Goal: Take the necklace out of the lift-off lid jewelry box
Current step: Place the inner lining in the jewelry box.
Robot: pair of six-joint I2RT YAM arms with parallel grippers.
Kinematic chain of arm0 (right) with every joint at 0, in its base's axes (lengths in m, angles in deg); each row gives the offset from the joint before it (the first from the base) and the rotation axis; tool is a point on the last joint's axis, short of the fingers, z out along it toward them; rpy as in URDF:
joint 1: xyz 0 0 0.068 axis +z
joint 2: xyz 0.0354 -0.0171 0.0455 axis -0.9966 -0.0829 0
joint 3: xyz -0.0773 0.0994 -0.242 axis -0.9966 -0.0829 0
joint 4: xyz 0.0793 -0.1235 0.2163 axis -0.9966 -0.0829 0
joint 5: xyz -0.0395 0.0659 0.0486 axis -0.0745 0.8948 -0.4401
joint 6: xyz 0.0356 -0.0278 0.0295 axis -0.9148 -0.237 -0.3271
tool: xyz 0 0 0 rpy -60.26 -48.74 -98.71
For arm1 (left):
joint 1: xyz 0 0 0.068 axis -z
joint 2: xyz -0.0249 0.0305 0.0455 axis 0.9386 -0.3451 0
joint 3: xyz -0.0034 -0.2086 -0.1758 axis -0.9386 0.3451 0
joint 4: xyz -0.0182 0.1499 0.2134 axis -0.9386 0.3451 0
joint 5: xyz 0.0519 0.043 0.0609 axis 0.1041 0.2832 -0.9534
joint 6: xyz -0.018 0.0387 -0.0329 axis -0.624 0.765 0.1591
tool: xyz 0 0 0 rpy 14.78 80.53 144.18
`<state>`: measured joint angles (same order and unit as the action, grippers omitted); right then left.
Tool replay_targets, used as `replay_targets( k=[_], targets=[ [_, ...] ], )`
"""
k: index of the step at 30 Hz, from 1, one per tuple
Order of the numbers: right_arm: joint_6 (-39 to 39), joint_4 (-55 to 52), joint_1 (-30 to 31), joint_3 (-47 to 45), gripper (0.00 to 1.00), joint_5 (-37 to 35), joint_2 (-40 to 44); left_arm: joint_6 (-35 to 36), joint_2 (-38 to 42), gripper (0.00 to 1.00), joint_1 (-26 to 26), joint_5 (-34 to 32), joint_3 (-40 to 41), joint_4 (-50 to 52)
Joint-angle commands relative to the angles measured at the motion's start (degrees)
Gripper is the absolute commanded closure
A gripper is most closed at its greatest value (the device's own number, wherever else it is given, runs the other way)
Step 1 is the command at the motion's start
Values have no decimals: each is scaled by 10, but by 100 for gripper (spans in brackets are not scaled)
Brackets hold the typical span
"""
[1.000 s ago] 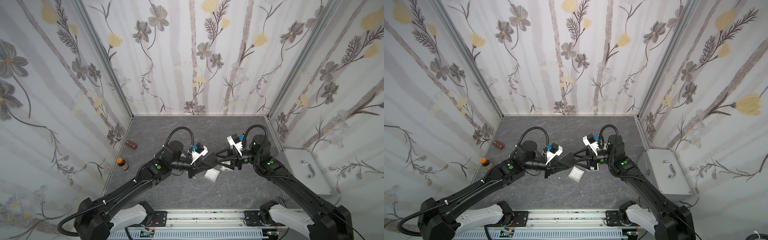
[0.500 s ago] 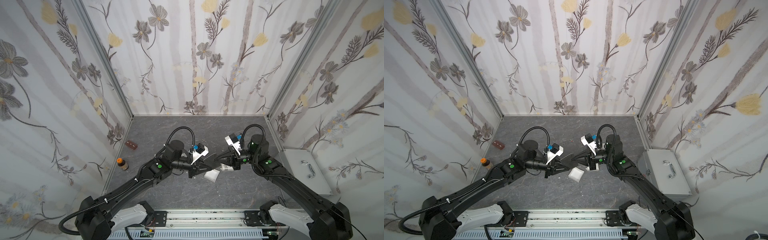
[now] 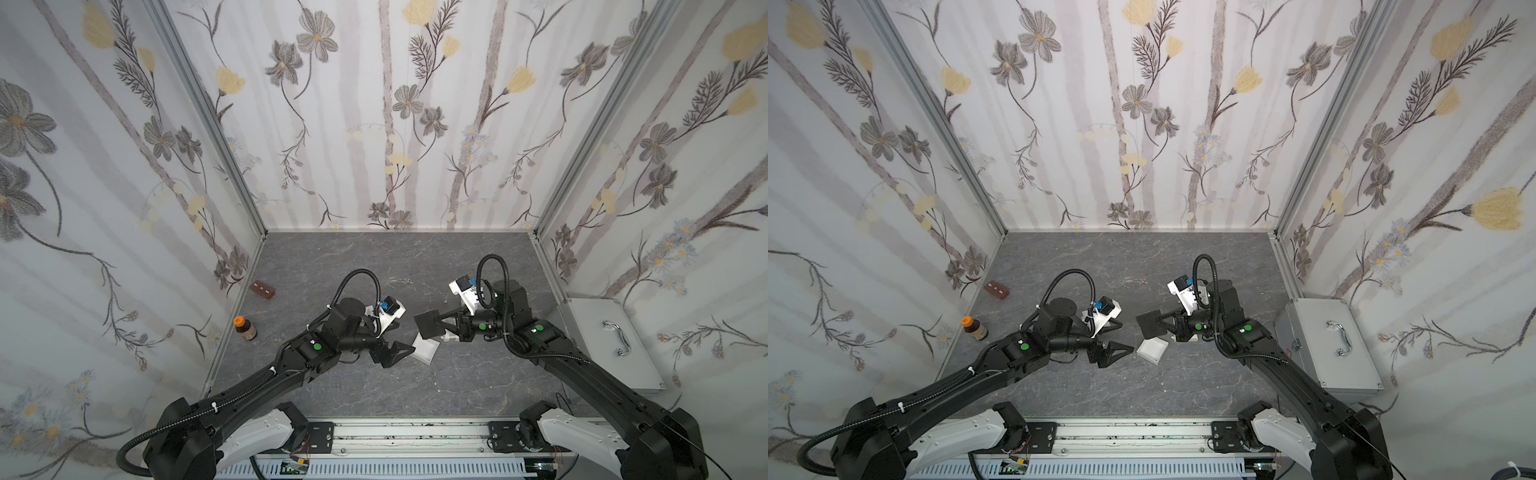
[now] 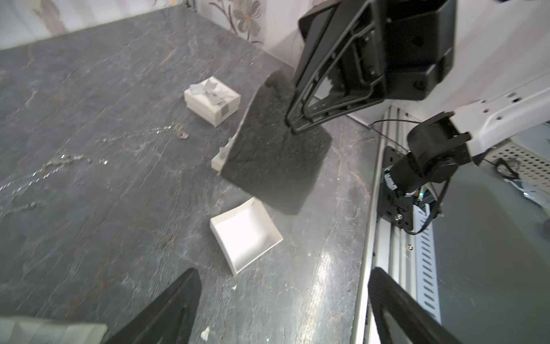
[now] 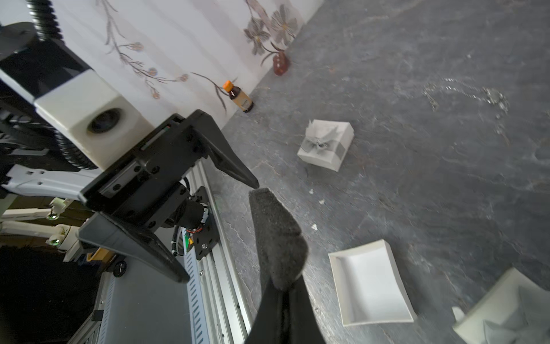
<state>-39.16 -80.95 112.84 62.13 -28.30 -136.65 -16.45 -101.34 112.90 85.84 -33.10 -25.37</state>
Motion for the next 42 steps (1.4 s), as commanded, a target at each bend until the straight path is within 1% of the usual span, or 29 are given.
replay_targets(
  k=[1,4,8,10,12,14,16,18,19,23,28,31,35,42],
  targets=[
    [4,-43,1,3,100,-54,-11,-25,12,11,2,-67,26,-19],
    [2,-60,1,6,100,-75,-36,-32,15,13,10,-83,45,-21],
    [0,-70,14,13,100,-102,-94,-40,-17,23,34,-96,64,-40],
    [10,-87,28,50,100,-112,-135,-40,-41,27,62,-100,70,-64],
    [19,-104,42,73,100,-135,-171,-39,-58,27,92,-119,83,-96],
    [27,-122,52,95,100,-155,-201,-41,-73,29,110,-142,93,-119],
    [34,-136,57,115,100,-165,-232,-44,-90,36,120,-170,96,-128],
    [41,-149,61,127,100,-176,-243,-45,-106,53,123,-204,92,-123],
    [43,-155,61,130,100,-181,-246,-42,-112,56,123,-216,92,-125],
    [45,-169,62,128,100,-201,-244,-33,-124,55,124,-236,99,-164],
    [50,-181,75,129,100,-207,-250,-30,-182,55,124,-236,90,-206],
    [51,-186,82,131,100,-206,-261,-28,-227,55,123,-247,82,-240],
    [51,-190,87,131,100,-204,-269,-26,-275,59,124,-275,47,-236],
    [50,-184,88,129,100,-197,-277,-20,-305,62,122,-325,22,-238]
  ],
)
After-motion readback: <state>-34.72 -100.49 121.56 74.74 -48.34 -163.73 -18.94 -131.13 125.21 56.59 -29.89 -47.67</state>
